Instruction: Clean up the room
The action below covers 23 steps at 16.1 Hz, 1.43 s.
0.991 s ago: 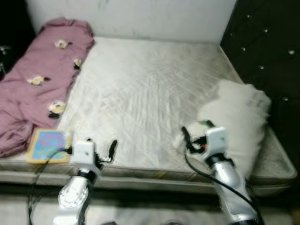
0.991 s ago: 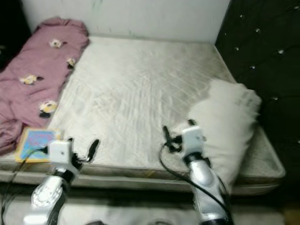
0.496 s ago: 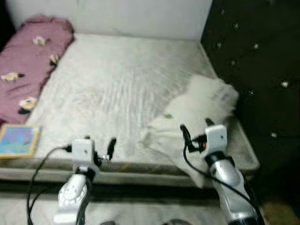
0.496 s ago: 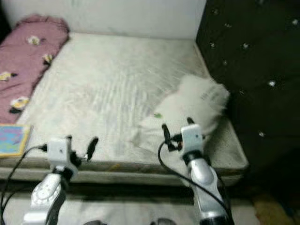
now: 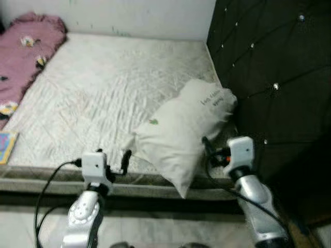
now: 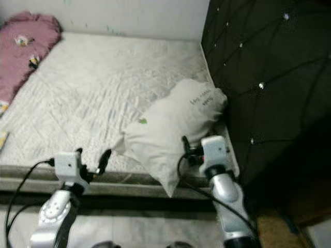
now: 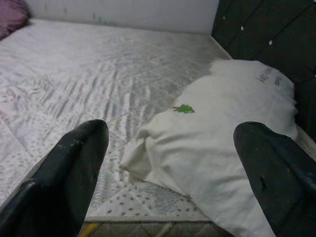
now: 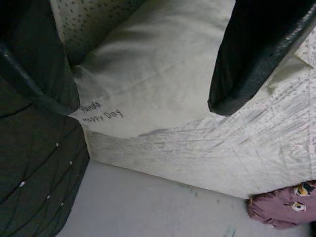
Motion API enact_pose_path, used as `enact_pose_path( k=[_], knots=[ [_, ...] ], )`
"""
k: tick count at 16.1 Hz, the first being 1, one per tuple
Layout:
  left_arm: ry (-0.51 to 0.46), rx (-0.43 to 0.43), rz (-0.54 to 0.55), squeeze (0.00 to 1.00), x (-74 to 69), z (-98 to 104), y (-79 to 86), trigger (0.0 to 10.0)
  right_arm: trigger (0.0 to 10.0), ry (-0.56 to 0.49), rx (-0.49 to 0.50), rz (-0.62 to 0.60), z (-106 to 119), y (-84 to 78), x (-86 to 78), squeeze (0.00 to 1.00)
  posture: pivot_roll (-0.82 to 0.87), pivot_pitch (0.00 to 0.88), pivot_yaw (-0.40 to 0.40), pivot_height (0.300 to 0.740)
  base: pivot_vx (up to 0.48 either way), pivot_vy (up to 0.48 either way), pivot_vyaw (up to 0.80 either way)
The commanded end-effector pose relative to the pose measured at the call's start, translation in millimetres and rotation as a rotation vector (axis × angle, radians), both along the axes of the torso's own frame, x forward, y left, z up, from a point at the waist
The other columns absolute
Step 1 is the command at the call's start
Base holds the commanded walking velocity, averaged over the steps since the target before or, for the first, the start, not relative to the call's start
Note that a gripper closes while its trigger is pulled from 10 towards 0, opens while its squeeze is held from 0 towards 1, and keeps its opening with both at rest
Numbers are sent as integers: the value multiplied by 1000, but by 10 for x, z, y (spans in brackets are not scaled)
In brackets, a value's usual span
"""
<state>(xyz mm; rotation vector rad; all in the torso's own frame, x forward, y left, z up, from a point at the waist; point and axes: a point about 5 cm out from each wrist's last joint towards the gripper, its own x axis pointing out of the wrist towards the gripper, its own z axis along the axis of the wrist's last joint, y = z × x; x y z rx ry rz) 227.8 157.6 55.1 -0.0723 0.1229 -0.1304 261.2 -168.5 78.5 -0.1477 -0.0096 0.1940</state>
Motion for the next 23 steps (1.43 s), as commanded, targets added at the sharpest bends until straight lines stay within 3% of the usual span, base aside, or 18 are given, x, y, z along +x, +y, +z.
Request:
enact_pose_path(
  k=[1,11,23],
  knots=[
    [-20,-4,-15,0,8,34,-13,10000,10000,-13,0,-3,31,-7,11,0,-23,0,-26,740,0,0,0],
    [-23,-5,-33,0,-1,35,-11,10000,10000,-29,-3,-13,58,-5,16,0,-22,0,-21,740,0,0,0],
    [-25,-10,-46,0,-33,33,-43,10000,10000,-31,-12,-4,63,1,14,0,-21,0,-25,740,290,0,0]
  ],
)
